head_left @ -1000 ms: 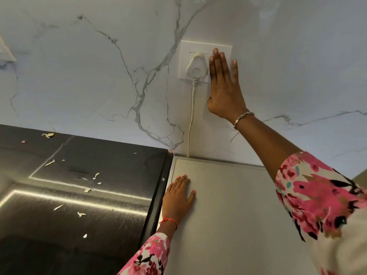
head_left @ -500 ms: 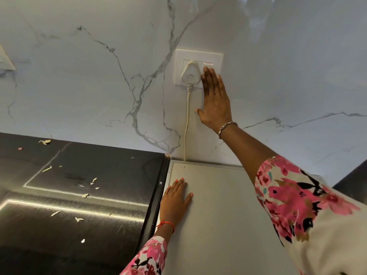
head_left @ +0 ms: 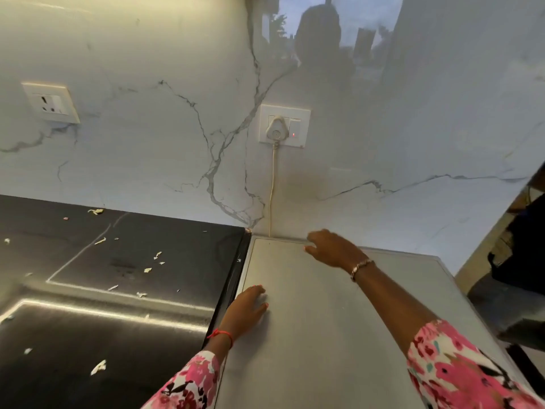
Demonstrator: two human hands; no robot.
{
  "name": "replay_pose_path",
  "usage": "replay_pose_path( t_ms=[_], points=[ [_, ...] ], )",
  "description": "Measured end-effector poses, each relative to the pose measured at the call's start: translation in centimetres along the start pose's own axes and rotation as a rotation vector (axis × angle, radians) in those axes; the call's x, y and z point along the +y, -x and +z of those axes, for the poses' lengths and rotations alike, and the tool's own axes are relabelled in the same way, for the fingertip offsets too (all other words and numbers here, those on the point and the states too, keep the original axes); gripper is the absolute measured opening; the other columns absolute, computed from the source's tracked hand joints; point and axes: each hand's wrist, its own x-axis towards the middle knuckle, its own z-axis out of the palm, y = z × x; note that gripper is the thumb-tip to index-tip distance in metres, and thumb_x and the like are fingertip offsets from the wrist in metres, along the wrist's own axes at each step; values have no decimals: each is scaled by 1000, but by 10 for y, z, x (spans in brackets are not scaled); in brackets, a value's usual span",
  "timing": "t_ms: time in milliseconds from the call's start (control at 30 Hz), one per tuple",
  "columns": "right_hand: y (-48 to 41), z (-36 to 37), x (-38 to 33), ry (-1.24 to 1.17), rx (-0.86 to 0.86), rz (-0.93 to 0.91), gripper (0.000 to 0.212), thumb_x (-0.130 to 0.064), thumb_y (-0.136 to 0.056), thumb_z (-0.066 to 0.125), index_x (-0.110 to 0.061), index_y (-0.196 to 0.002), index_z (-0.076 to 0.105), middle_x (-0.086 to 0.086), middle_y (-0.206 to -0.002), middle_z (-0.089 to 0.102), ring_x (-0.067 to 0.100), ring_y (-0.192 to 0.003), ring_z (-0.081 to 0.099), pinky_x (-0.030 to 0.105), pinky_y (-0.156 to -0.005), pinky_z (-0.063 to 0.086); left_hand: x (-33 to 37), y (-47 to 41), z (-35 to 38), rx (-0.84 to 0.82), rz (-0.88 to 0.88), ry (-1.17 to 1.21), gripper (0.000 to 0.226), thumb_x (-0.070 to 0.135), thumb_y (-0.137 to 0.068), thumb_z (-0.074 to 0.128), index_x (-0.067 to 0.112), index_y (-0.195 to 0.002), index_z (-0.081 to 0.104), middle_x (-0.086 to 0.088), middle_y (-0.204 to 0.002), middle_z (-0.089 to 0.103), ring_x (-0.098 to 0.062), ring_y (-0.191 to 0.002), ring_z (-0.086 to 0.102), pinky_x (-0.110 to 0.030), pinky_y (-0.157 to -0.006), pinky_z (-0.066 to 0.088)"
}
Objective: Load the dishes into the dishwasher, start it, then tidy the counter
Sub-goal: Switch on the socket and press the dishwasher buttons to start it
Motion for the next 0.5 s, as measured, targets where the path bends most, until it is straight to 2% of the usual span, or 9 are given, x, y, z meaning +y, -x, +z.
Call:
replay_pose_path(
  t_ms=[100,267,333,433,500],
  points=[
    [61,33,-9,-130,-53,45,40,-33,-98,42,-10,-129,51,10,-134,48,25,-124,46,36,-101,38,0,56,1,21,31,21,46,30,-84,57,4,-123,56,-8,-128,56,-20,-121,53,-21,-101,33],
    [165,78,-37,-325,-8,24,29,-24,-95,49,-7,-110,66,9,-118,63,20,-107,58,37,-94,47,1,166,7,40,95,10,58,49,-78,48,7,-116,62,-5,-121,62,-17,-112,58,-18,-97,38],
    [206,93,-52,-398,45,9,25,-19,-94,51,-5,-105,69,9,-109,68,20,-98,63,35,-88,51,-2,212,11,37,119,8,53,44,-83,49,6,-117,61,-6,-124,60,-17,-115,57,-21,-100,38],
    [266,117,-78,-509,159,17,22,-12,-91,53,-2,-99,71,10,-97,72,21,-89,67,33,-83,52,-8,279,23,39,168,-24,37,19,-90,59,6,-124,56,-5,-137,51,-15,-128,46,-22,-109,32],
    [301,136,-97,-583,230,40,20,-10,-90,55,-1,-95,72,12,-92,73,22,-82,67,33,-79,53,-14,317,30,75,189,-25,38,26,-92,55,7,-126,56,-4,-139,48,-13,-131,42,-26,-110,33]
  ],
)
